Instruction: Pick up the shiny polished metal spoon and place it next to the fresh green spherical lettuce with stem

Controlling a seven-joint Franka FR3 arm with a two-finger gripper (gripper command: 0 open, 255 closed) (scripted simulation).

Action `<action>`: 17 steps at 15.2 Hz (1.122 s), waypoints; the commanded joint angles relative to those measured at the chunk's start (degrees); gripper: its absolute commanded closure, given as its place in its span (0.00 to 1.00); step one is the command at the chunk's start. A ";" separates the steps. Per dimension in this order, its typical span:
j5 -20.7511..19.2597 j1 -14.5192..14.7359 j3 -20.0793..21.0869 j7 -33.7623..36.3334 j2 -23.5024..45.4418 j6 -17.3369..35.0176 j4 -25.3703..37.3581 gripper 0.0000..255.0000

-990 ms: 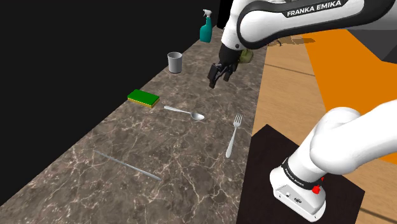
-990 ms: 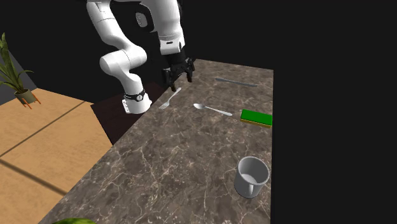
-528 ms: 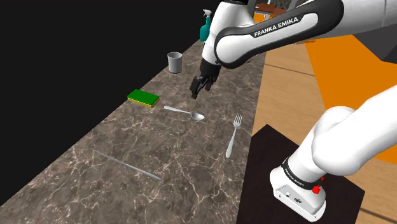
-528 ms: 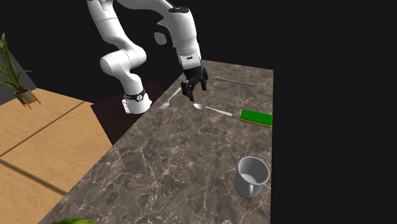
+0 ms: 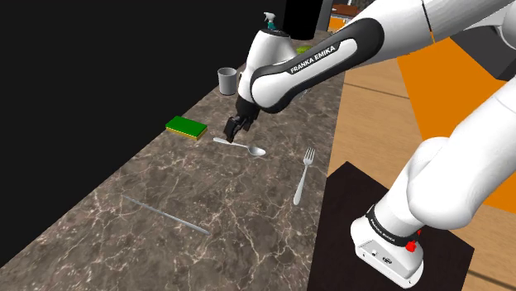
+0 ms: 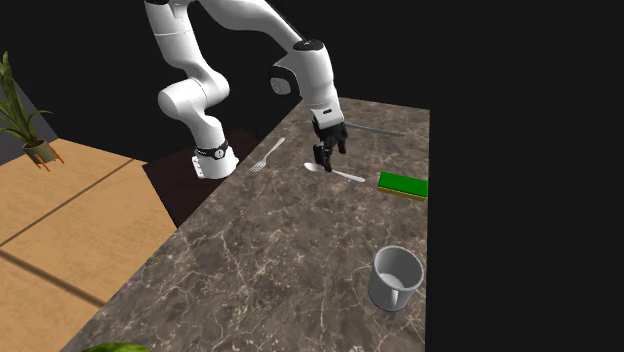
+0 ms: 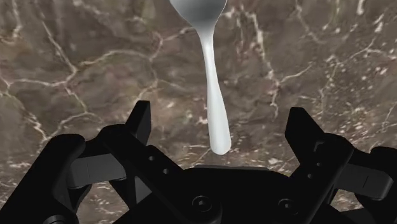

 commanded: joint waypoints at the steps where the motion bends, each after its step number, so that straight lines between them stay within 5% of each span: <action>1: 0.25 0.22 0.21 -0.19 1.55 1.97 -0.27 0.00; 13: 0.43 0.44 0.46 -0.32 4.95 5.41 -0.28 0.00; 14: 0.43 0.44 0.46 -0.32 4.95 5.41 -0.28 1.00; 17: 0.43 0.44 0.46 -0.32 4.95 5.41 -0.28 1.00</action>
